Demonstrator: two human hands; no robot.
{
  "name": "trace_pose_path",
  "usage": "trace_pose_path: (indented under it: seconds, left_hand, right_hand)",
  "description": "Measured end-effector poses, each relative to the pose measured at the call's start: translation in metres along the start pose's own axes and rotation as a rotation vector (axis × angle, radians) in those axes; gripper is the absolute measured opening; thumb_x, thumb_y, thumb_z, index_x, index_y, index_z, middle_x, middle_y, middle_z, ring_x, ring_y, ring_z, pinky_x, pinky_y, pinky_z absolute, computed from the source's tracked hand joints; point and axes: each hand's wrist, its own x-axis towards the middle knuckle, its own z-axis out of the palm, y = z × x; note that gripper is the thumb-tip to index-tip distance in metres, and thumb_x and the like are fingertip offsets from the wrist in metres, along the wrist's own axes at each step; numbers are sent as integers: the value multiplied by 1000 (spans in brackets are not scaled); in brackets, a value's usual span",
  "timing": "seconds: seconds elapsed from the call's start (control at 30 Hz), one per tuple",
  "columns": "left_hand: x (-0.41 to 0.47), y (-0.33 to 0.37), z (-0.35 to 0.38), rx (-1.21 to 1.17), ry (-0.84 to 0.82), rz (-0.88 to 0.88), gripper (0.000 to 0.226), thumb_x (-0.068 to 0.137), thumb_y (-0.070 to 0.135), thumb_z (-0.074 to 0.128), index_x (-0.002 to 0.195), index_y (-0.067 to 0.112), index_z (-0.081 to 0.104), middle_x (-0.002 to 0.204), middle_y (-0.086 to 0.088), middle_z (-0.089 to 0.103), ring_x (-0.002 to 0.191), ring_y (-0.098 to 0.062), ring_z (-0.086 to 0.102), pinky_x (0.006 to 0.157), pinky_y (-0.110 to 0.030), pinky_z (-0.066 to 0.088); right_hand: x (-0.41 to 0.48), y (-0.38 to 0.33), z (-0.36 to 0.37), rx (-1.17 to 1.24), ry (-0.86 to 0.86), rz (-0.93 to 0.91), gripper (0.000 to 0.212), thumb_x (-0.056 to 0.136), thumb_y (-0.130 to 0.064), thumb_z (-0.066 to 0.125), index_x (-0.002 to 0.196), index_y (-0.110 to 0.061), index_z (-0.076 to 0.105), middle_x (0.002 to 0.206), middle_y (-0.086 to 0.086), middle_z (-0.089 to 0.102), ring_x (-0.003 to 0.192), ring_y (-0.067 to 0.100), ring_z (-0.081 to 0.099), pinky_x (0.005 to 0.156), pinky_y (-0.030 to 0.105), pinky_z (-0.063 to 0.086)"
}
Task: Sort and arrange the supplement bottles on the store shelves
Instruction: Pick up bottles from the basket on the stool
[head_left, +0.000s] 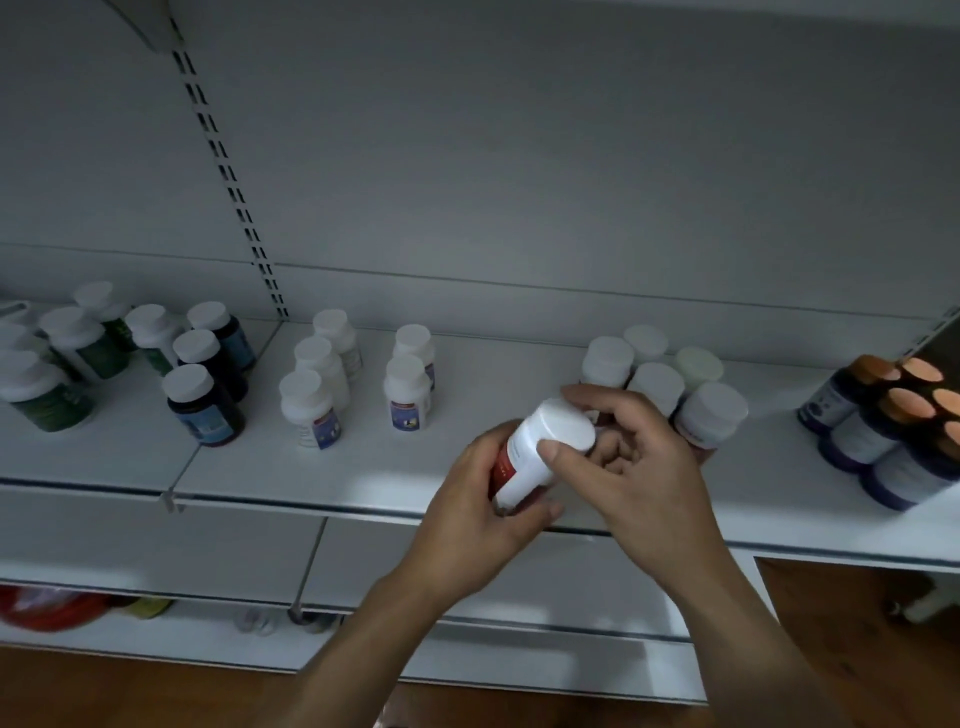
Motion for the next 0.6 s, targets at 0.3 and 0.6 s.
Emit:
trace_pose_path:
  seconds: [0.3, 0.6]
  left_hand:
    - [-10, 0, -17, -302, -92, 8, 49, 79, 14, 78, 121, 24, 54, 108, 11, 70, 102, -9, 66, 81, -22, 53]
    - [0, 5, -27, -320, -188, 47, 52, 77, 6, 78, 124, 9, 55, 105, 2, 65, 98, -16, 64, 78, -34, 56]
  right_hand:
    - [-16, -23, 14, -241, -125, -146, 60, 65, -57, 73, 120, -44, 53, 110, -25, 54, 83, 6, 55, 67, 12, 42]
    - [-30, -41, 21, -399, 2, -351, 53, 72, -51, 70, 120, -35, 56, 116, -21, 56, 102, -2, 55, 78, 11, 45]
